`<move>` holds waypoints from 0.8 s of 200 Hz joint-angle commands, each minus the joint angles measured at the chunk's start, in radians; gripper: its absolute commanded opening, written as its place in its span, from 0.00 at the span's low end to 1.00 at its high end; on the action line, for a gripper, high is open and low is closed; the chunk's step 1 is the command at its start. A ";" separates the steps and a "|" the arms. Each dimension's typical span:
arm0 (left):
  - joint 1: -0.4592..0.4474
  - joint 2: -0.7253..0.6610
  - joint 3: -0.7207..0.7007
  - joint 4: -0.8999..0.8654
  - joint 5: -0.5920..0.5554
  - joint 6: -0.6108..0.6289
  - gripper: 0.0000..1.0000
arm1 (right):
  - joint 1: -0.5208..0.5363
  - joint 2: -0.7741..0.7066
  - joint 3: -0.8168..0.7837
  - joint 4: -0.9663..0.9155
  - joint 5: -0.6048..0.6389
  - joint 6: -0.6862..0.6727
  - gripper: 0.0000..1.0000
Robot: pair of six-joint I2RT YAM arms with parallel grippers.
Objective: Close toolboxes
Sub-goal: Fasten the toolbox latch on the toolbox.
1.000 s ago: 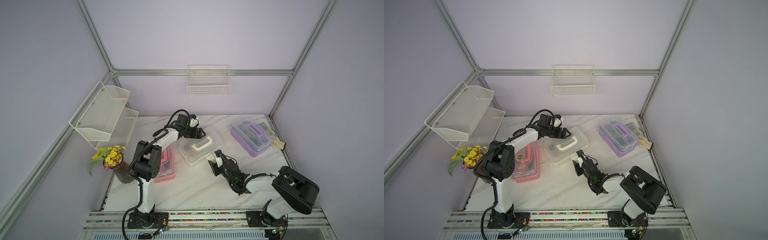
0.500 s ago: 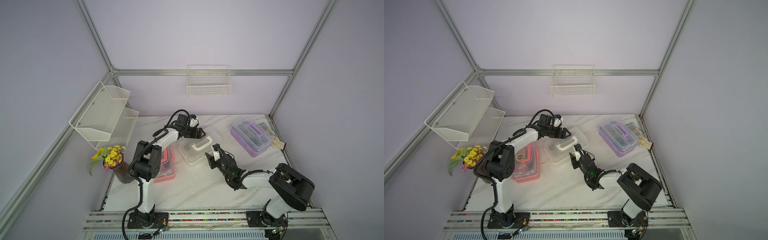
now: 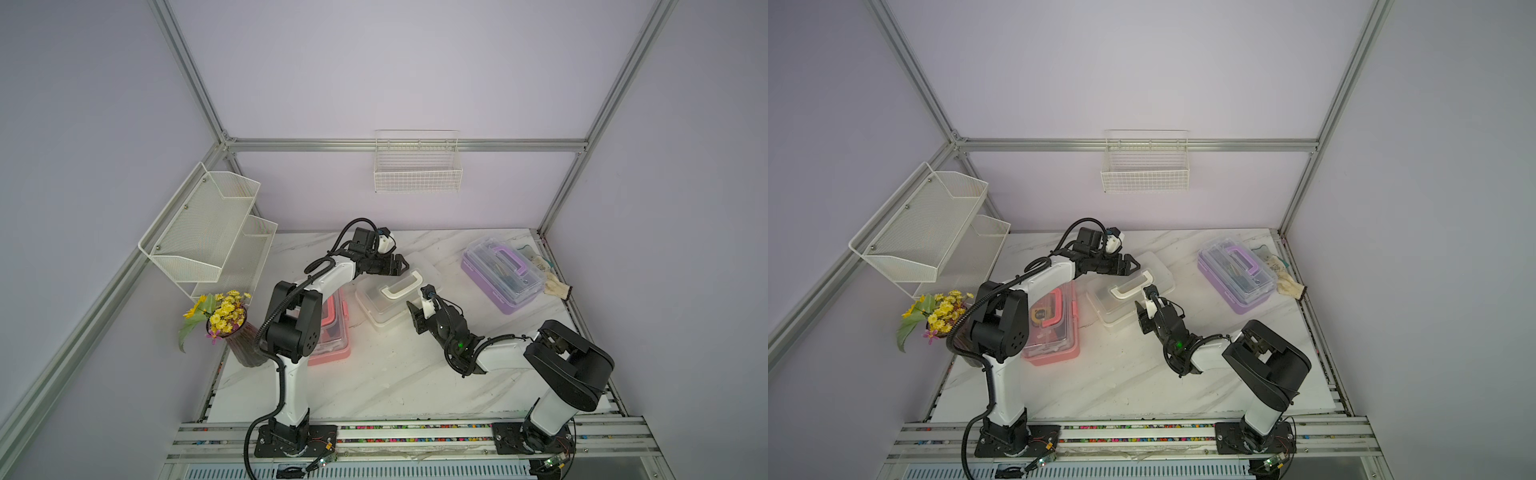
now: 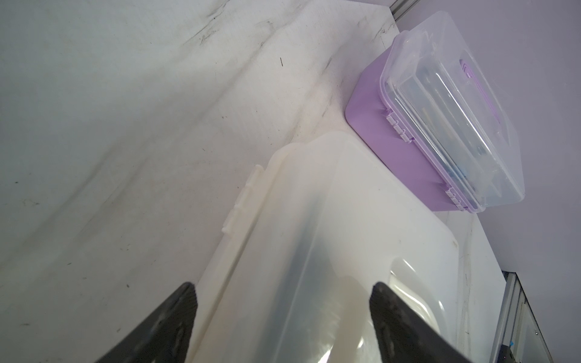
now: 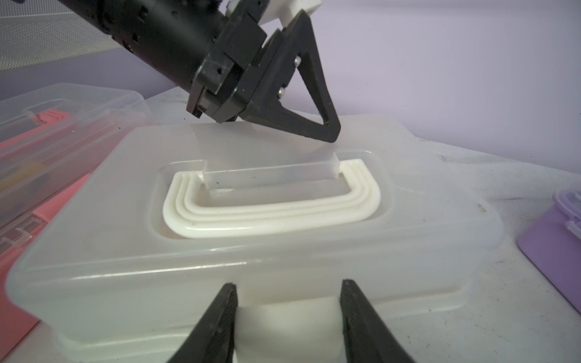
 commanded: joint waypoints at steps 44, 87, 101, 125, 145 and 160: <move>-0.026 -0.044 -0.046 -0.112 0.007 -0.007 0.86 | 0.000 0.013 -0.005 -0.002 -0.063 0.048 0.59; -0.026 -0.045 -0.050 -0.112 0.005 -0.008 0.86 | 0.000 0.009 -0.014 0.006 -0.063 0.060 0.63; -0.026 -0.045 -0.051 -0.115 0.003 -0.007 0.86 | 0.000 0.006 -0.018 0.005 -0.060 0.067 0.65; -0.026 -0.044 -0.050 -0.114 -0.001 -0.007 0.86 | 0.000 -0.001 -0.022 0.003 -0.052 0.067 0.68; -0.026 -0.045 -0.051 -0.118 -0.003 -0.006 0.86 | 0.000 -0.002 -0.022 -0.004 -0.051 0.072 0.71; -0.025 -0.052 -0.053 -0.121 -0.010 -0.006 0.86 | 0.000 -0.005 -0.022 -0.009 -0.055 0.078 0.72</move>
